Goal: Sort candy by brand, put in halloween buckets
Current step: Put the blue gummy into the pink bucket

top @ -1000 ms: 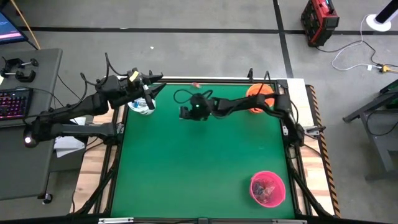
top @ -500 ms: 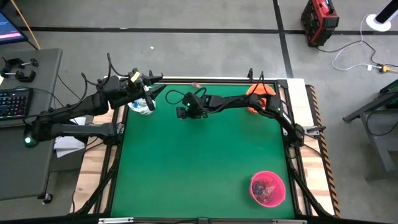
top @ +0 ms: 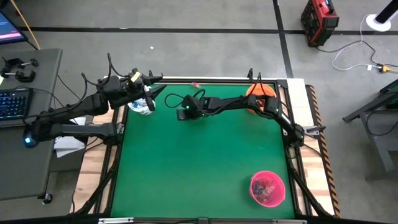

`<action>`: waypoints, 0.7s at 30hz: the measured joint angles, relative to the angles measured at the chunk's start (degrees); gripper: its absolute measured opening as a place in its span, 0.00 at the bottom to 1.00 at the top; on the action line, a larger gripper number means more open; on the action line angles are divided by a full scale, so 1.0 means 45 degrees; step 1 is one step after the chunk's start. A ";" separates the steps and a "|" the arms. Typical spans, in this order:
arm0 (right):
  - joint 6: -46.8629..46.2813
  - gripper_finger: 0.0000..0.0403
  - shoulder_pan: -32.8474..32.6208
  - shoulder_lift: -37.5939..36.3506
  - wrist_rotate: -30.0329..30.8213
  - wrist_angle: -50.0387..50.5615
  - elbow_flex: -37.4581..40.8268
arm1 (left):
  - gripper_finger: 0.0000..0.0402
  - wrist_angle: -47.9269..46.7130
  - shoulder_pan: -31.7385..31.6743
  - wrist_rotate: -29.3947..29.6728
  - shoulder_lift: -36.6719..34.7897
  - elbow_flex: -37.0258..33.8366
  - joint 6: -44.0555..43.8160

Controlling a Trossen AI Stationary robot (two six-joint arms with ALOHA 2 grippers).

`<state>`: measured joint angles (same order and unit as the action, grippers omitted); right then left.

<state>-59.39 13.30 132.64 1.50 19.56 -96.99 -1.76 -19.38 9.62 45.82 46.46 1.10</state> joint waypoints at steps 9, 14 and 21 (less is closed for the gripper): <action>0.2353 0.01 0.0129 -0.0803 -0.0139 0.0848 0.0121 | 0.43 0.0000 -0.0003 0.0000 0.0004 0.0000 0.0055; 0.4433 0.00 0.0156 -0.2832 -0.0053 0.2640 0.0063 | 0.43 -0.0010 -0.0029 0.0374 0.0005 -0.0005 0.0520; 0.6475 0.00 -0.0596 -0.5511 -0.0101 0.6495 0.0077 | 0.43 -0.0015 -0.0039 0.1367 0.0005 -0.0005 0.0579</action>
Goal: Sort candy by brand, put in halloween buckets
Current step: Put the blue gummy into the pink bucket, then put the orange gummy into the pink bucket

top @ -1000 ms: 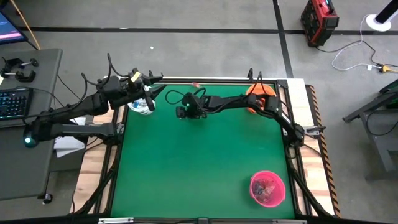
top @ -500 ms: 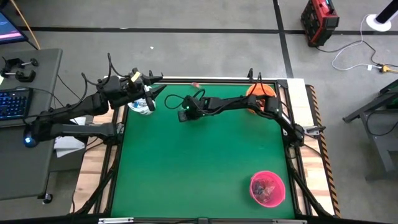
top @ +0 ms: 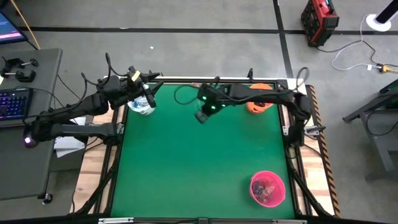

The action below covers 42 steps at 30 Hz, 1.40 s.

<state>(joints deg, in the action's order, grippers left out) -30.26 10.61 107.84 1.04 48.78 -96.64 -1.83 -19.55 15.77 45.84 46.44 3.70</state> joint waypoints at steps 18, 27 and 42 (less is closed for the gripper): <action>-0.5557 0.00 -0.7034 -0.2917 -0.3707 0.6974 0.1585 | 0.43 0.3570 -0.0333 -0.3136 0.3401 -0.0010 -0.0799; -1.4714 0.00 -1.1404 -0.6066 -0.4553 0.3219 0.4670 | 0.43 0.4211 -0.0558 -0.3469 0.3696 0.0000 -0.0685; -1.5813 0.21 -1.0856 -0.6481 -0.4713 0.2229 0.6541 | 0.43 0.4175 -0.1243 -0.3469 0.3696 0.0000 -0.0902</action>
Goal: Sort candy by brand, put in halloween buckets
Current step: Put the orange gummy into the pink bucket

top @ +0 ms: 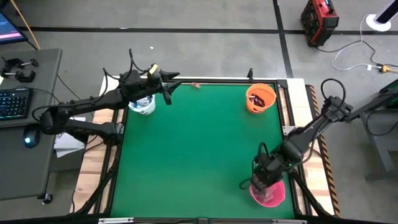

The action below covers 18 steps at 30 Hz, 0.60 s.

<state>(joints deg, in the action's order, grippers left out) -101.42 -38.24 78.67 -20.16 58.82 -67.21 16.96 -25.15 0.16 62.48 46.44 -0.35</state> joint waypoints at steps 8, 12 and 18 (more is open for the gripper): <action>0.5580 0.55 0.3140 -0.0010 0.0585 -0.0123 -0.1944 | 0.43 -0.0177 0.0005 0.0002 -0.0362 0.0005 -0.0055; 0.8967 0.59 0.5997 0.0049 0.3086 -0.0696 -0.2178 | 0.43 -0.0392 0.0008 0.0000 -0.1008 0.0005 -0.0474; 1.2631 0.59 1.0673 0.1643 0.3874 -0.4728 -0.2178 | 0.43 -0.0551 0.0010 0.0000 -0.2416 0.0010 -0.1065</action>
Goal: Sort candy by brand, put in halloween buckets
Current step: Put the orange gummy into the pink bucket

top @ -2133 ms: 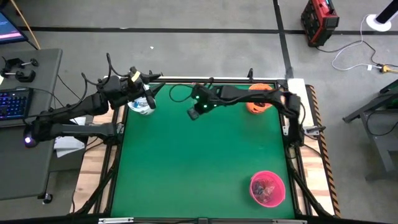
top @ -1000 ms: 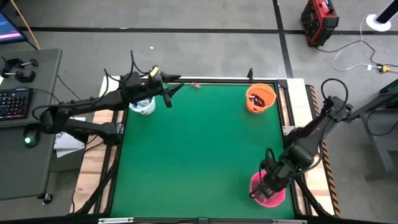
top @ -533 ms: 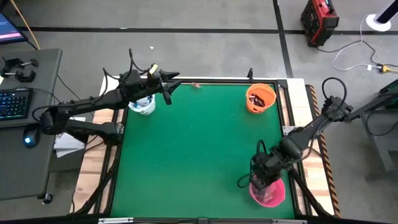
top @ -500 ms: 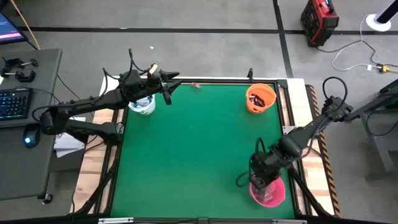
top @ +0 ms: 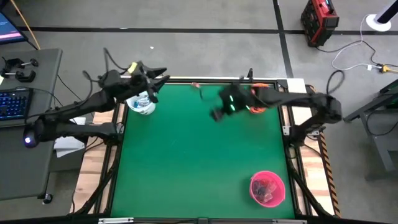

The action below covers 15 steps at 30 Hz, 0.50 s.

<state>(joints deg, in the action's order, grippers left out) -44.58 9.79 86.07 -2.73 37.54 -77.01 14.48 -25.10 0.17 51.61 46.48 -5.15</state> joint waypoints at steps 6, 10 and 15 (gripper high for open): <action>-0.0759 0.59 0.3082 0.2507 -0.0062 -0.5804 -0.0013 | 0.43 -0.0025 0.0000 0.0005 -0.0938 0.0009 -0.0177; -0.0857 0.59 0.4097 0.4480 -0.0109 -0.6733 -0.0970 | 0.43 -0.0202 0.0000 0.0005 -0.1077 0.0009 -0.0393; 0.0436 0.59 0.4616 0.7125 -0.0153 -0.5484 -0.3552 | 0.43 -0.0885 0.0000 0.0008 -0.1032 0.0009 -0.0402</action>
<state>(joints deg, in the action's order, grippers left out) -42.62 30.56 118.13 -3.42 12.86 -93.00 10.50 -25.10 0.20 46.96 46.52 -6.96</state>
